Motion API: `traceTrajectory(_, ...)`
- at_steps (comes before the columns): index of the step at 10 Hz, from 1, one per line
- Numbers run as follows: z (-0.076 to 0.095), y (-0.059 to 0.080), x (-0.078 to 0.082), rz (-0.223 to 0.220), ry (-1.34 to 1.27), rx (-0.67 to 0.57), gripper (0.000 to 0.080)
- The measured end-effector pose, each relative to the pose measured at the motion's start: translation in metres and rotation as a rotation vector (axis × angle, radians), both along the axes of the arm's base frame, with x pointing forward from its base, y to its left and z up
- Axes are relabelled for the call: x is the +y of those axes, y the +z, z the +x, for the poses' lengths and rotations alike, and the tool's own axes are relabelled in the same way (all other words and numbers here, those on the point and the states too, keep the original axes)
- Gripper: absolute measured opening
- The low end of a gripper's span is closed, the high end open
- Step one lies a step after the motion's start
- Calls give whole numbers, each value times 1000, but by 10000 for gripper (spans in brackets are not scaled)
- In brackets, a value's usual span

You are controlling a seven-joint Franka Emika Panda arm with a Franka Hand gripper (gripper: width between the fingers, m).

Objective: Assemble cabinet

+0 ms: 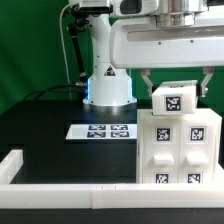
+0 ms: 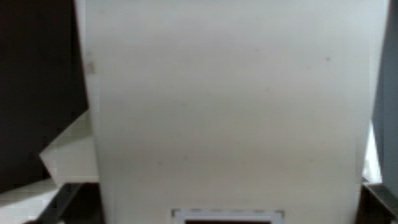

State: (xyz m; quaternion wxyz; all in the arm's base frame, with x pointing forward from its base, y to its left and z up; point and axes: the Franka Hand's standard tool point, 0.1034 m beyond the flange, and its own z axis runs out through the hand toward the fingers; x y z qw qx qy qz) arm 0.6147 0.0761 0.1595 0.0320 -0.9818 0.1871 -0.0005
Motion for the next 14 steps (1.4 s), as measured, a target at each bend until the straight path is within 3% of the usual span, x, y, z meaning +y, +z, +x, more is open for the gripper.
traceTrajectory(5,0,-1,7,16,-350,-39,558)
traceTrajectory(7,1,0,7,43,-508,-29,558)
traceTrajectory(14,1,-1,10,62,-856,-5,558)
